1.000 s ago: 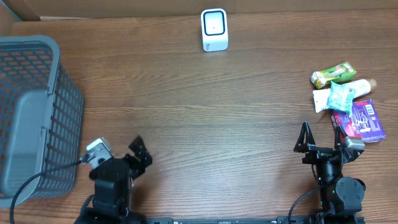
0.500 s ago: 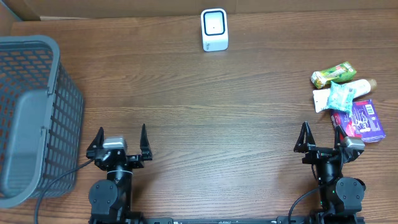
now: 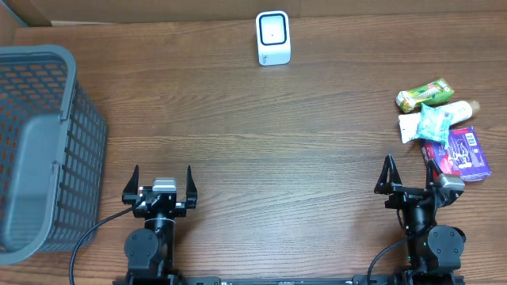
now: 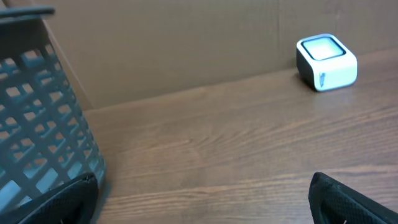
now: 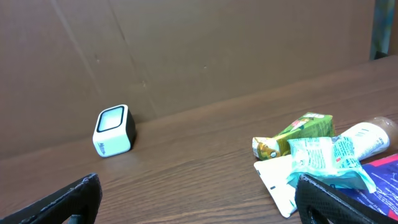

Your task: Scan the item barcode

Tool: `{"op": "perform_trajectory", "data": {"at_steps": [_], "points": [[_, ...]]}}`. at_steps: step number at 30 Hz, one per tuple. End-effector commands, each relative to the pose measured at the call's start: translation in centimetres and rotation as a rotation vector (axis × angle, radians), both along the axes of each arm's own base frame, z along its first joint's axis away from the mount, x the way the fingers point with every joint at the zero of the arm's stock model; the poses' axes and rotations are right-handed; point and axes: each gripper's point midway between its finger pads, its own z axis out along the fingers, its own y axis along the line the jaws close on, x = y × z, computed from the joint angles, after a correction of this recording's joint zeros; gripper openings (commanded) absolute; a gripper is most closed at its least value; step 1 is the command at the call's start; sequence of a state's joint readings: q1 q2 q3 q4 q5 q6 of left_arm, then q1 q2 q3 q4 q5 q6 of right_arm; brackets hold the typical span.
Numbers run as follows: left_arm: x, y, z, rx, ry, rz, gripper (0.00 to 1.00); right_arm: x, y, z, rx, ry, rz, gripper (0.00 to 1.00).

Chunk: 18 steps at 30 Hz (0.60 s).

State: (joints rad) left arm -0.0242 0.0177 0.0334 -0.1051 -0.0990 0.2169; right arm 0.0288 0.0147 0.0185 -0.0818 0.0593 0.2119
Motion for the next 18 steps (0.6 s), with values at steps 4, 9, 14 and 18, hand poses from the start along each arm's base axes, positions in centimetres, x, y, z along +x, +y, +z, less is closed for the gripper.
{"op": "perform_trajectory", "data": {"at_steps": [4, 9, 14, 18], "points": [[0.05, -0.38, -0.26, 0.003, -0.007, -0.025, 0.99, -0.01, 0.05, -0.10, -0.004, -0.007, 0.000, 1.00], [0.06, -0.40, -0.21, 0.003, -0.009, -0.026, 1.00, -0.01, 0.05, -0.10, -0.004, -0.007, 0.000, 1.00], [0.16, -0.41, -0.22, 0.003, -0.022, -0.026, 0.99, -0.01, 0.05, -0.10, -0.004, -0.007, 0.000, 1.00], [0.16, -0.40, -0.19, 0.004, -0.023, -0.026, 0.99, -0.01, 0.04, -0.10, -0.004, -0.007, 0.000, 1.00]]}}
